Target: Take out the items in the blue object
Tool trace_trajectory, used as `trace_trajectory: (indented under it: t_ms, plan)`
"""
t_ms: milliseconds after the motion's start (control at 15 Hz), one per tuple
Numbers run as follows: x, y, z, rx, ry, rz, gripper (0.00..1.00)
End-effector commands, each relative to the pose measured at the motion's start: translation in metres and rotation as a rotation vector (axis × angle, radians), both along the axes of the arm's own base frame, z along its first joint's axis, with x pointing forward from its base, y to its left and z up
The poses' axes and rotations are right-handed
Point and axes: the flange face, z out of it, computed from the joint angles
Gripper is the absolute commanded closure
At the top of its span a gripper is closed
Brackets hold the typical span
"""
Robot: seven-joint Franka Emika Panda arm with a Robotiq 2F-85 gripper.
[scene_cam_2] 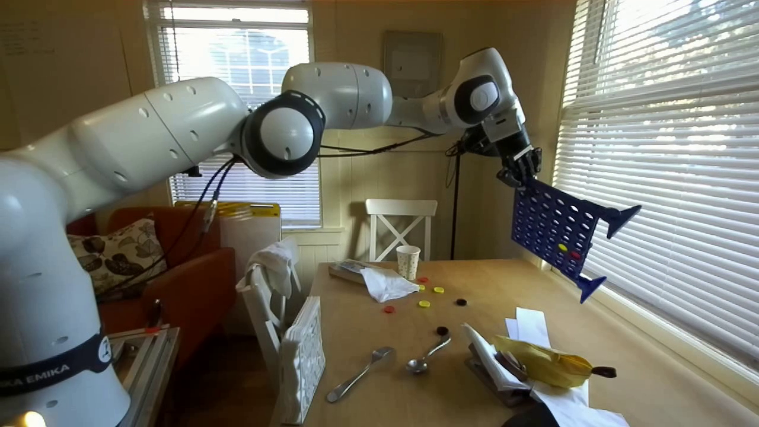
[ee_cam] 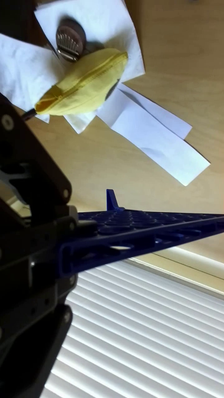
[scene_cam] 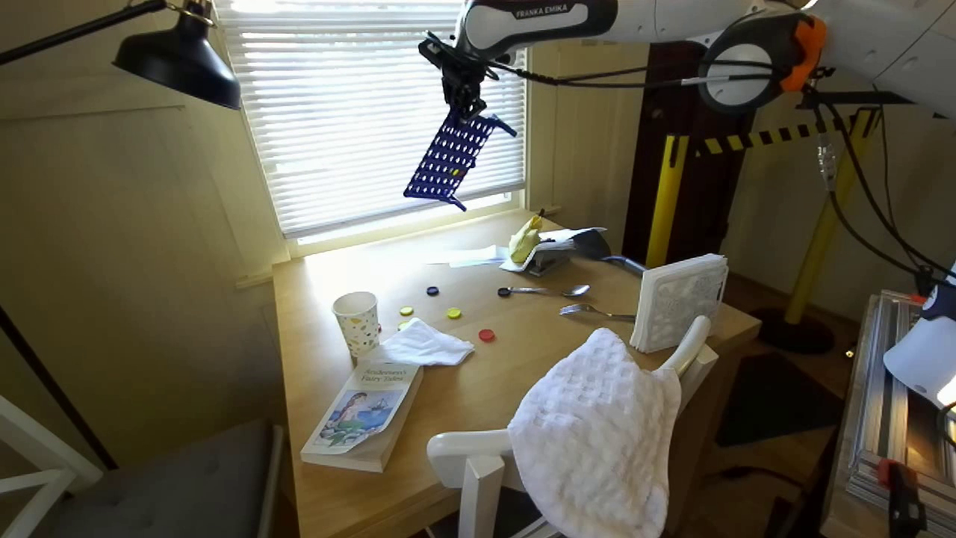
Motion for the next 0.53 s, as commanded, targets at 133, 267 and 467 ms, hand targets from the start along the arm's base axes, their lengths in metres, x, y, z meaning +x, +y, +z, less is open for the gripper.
trace_trajectory:
  t_ms: [133, 267, 467]
  plan:
    - [-0.001, 0.005, -0.001, 0.006, 0.015, 0.0, 0.83]
    - [0.0, -0.008, -0.022, -0.01, 0.065, -0.039, 0.96]
    - [-0.006, -0.015, -0.058, -0.126, 0.174, -0.171, 0.96]
